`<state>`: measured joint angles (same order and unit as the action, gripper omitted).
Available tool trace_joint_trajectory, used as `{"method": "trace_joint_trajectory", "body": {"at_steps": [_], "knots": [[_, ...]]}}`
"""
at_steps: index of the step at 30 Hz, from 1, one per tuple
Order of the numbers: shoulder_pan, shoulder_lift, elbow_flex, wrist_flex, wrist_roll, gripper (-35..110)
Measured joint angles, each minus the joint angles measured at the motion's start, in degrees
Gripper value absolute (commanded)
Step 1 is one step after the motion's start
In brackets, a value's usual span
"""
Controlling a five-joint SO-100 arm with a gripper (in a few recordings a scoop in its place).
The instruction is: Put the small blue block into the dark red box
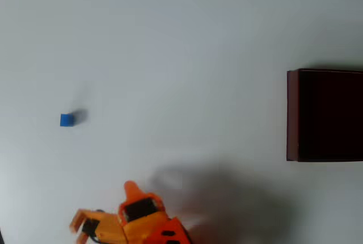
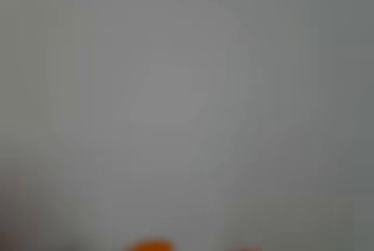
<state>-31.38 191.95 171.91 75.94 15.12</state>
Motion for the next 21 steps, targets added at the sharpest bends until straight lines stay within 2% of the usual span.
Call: {"method": "trace_joint_trajectory", "body": {"at_steps": [6, 11, 15, 21], "knots": [[3.78, -0.18, -8.53, 2.37, 18.63, 11], [9.67, -10.2, -22.06, 7.65, 36.21, 15], [9.14, -18.81, -29.09, 8.0, 51.24, 21], [5.98, -24.61, -29.53, 4.83, 71.1, 23]]}}
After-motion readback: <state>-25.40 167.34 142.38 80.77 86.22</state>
